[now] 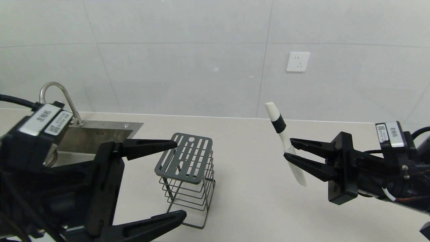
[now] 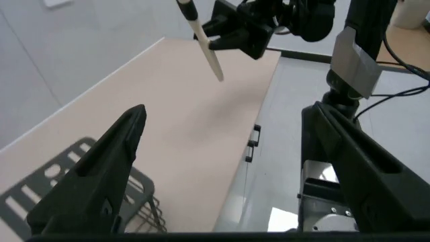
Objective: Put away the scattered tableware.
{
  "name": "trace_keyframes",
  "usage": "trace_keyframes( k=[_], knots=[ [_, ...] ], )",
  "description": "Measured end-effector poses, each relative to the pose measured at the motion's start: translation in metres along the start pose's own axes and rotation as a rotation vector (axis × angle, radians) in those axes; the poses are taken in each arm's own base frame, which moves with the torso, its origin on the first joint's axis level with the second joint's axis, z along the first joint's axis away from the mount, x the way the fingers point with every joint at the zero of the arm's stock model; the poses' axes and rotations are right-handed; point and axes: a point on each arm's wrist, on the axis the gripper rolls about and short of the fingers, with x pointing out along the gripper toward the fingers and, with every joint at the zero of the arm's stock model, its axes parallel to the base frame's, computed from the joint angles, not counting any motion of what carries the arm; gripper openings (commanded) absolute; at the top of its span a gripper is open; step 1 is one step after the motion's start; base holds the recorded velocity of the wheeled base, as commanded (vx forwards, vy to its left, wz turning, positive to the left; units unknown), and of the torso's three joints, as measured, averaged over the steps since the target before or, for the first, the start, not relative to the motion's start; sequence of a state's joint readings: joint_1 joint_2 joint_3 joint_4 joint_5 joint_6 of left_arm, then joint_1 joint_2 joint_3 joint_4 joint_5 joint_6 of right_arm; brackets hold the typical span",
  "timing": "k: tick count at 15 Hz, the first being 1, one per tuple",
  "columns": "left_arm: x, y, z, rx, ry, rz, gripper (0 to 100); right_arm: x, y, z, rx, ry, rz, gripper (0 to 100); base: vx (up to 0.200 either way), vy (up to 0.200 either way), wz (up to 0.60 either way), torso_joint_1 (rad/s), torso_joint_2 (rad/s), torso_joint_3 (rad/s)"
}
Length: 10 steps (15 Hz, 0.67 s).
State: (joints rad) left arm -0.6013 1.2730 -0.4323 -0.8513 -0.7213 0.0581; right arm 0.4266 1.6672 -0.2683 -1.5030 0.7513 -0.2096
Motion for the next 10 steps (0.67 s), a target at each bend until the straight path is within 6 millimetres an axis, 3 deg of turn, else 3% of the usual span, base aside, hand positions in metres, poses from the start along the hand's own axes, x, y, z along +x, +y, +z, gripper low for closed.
trace_keyframes(
  k=[10],
  knots=[
    [0.079, 0.024, -0.02, 0.049, -0.071, -0.123, 100, 0.003, 0.002, 0.002, -0.006, -0.011, 0.013, 0, 0.0, 0.0, 0.0, 0.0, 0.0, 0.0]
  ],
)
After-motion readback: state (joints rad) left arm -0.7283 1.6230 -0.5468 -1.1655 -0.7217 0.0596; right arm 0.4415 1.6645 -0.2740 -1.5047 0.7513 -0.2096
